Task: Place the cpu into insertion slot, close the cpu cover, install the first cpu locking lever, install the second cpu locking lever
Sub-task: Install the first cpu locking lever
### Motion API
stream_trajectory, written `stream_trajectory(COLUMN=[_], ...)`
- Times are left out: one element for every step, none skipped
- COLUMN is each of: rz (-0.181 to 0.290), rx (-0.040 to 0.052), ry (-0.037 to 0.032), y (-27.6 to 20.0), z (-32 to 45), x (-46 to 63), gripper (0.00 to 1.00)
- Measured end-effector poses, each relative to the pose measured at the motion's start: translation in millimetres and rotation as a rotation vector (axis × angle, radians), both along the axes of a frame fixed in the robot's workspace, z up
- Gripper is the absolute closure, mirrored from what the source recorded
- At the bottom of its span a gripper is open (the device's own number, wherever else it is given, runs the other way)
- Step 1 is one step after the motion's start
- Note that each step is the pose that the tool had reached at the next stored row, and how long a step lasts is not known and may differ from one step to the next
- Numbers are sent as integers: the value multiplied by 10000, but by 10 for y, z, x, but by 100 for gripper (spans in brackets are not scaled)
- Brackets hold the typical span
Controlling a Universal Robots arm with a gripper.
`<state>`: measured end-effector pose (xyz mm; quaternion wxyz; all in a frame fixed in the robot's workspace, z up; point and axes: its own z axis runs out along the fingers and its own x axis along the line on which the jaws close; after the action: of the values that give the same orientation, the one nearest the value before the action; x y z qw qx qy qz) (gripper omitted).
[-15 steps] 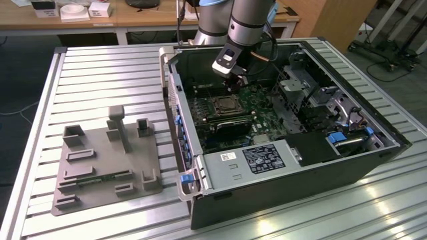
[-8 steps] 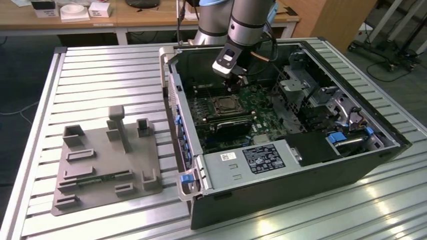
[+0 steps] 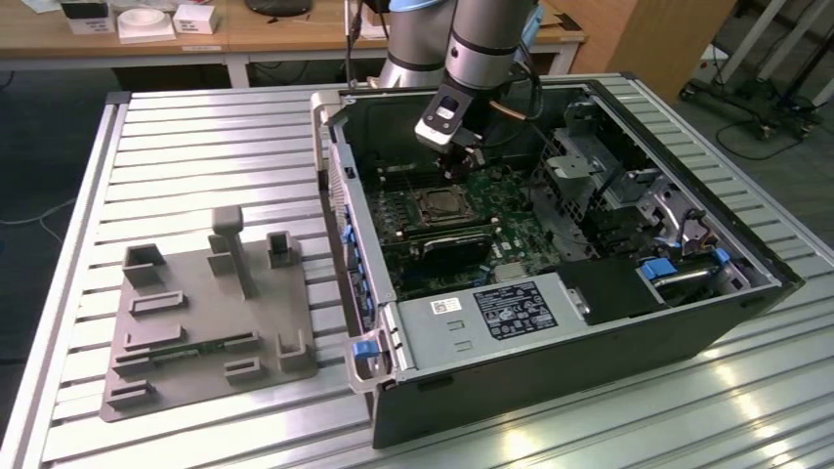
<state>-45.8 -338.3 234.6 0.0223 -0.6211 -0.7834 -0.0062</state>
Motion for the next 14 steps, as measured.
stream_trajectory(rz=[21,48,89,141,204,276,353,435,521,606,696,778,867,959], rx=[1,0,1,0,0,0,0,0,0,1,0,1,0,0], ry=[0,0,-1,0,0,0,0,0,0,-1,0,-1,0,0], y=[0,0,0,0,0,0,0,0,0,0,0,0,0,0], z=[0,0,0,0,0,0,0,0,0,0,0,0,0,0], x=[0,0,0,0,0,0,0,0,0,0,0,0,0,0], gripper=[90,90,90,90,90,90,90,90,90,90,90,90,90,90])
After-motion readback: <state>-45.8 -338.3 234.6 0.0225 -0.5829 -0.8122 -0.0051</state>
